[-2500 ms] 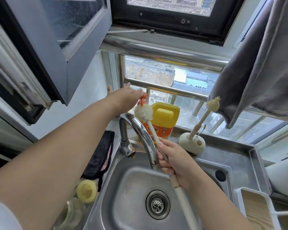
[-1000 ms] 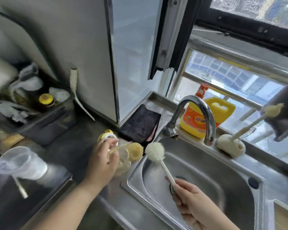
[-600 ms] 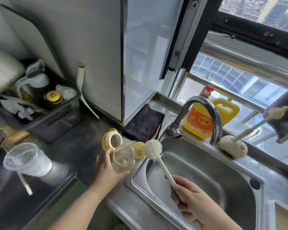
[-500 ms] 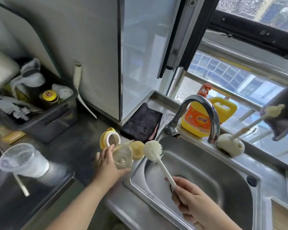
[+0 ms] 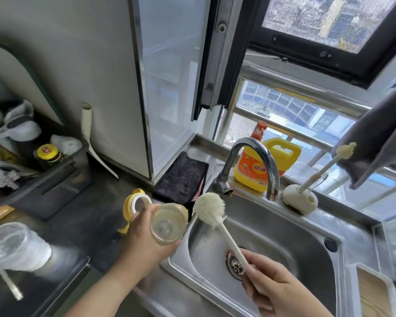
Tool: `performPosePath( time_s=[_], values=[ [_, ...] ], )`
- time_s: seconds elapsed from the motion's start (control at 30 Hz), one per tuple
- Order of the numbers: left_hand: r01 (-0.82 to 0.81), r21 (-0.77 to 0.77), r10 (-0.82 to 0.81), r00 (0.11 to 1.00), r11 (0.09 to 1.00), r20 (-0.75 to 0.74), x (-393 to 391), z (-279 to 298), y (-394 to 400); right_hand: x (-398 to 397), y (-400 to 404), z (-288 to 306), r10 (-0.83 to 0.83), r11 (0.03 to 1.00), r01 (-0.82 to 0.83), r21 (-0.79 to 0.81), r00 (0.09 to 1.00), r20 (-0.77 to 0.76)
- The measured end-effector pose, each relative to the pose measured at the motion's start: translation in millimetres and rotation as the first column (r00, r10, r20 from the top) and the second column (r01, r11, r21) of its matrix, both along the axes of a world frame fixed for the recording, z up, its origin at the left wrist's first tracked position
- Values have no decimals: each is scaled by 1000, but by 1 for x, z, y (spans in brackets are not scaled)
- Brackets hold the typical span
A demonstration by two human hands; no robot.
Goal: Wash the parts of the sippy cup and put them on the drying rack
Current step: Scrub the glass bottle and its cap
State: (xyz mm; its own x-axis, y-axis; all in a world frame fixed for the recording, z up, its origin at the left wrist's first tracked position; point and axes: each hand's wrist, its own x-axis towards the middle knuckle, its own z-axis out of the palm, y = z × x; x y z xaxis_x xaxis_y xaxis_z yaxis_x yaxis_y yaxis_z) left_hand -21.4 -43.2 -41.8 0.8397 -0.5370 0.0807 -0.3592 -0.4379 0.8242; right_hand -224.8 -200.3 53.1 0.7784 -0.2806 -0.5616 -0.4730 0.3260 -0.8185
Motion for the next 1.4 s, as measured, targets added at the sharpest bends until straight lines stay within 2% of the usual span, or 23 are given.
performPosePath(
  time_s=[0.1,0.17,0.23,0.3,0.37,0.43,0.53,0.6,0.73,0.8,0.83,0.9,0.93,0.97,1.0,1.03,1.07,1.13,1.23,1.27,1.33,1.37,1.4],
  values=[
    [129,-37,-128,991,991,37,-1,12,-16,-7,-4,18,-25,1000,25,-13,1000,-17],
    [213,-17,-211,973,977,91,1,19,-28,-15,-10,27,110,953,-124,-276,992,-69],
    [280,56,-285,938,958,196,4,22,-40,-22,-20,35,195,722,-253,-644,968,-160],
    [331,191,-378,861,924,339,8,19,-52,-25,-25,47,227,493,-342,-800,938,-261],
    [389,234,-452,815,891,363,6,15,-62,-19,-23,59,229,241,-474,-847,876,-425],
    [437,187,-475,792,880,385,-2,15,-70,-11,-22,62,190,-17,-613,-790,774,-604],
    [407,158,-430,762,900,484,-17,27,-80,2,-20,63,164,-204,-671,-713,694,-701],
    [433,123,-423,711,893,563,-21,30,-88,9,-18,59,142,-230,-698,-678,665,-733],
    [493,149,-476,650,857,593,-23,25,-101,19,-17,47,152,-191,-771,-607,588,-794],
    [517,176,-506,613,838,607,-27,24,-103,18,-27,40,217,-101,-754,-649,620,-754],
    [529,176,-510,594,830,622,-29,23,-104,16,-33,38,275,45,-712,-701,683,-677],
    [531,149,-489,586,834,646,-29,22,-109,12,-37,29,297,563,-491,-665,871,-392],
    [523,129,-471,600,843,646,-29,24,-113,10,-36,26,206,753,-318,-576,946,-252],
    [513,113,-455,613,851,646,-28,26,-116,9,-35,24,141,827,-220,-517,972,-189],
    [504,113,-449,619,857,644,-26,27,-119,8,-34,21,133,815,-201,-544,978,-162],
    [499,125,-453,618,858,643,-24,29,-121,7,-34,17,155,733,-226,-641,974,-167],
    [498,143,-463,613,856,641,-22,29,-123,5,-36,13,197,589,-285,-756,958,-208],
    [513,180,-496,586,839,641,-17,27,-124,2,-44,13,193,233,-413,-880,907,-374],
    [535,187,-527,602,824,600,-17,29,-130,9,-59,21,97,-346,-540,-767,793,-602],
    [528,178,-520,620,830,588,-18,32,-133,9,-59,29,37,-398,-559,-727,783,-621],
    [520,182,-517,625,835,585,-17,36,-140,14,-62,32,-15,-391,-587,-708,774,-633],
    [520,197,-525,617,831,587,-16,38,-144,17,-61,32,5,-355,-592,-724,773,-634],
    [519,207,-528,607,829,595,-14,39,-146,17,-60,24,38,-256,-557,-790,811,-584]
  ],
)
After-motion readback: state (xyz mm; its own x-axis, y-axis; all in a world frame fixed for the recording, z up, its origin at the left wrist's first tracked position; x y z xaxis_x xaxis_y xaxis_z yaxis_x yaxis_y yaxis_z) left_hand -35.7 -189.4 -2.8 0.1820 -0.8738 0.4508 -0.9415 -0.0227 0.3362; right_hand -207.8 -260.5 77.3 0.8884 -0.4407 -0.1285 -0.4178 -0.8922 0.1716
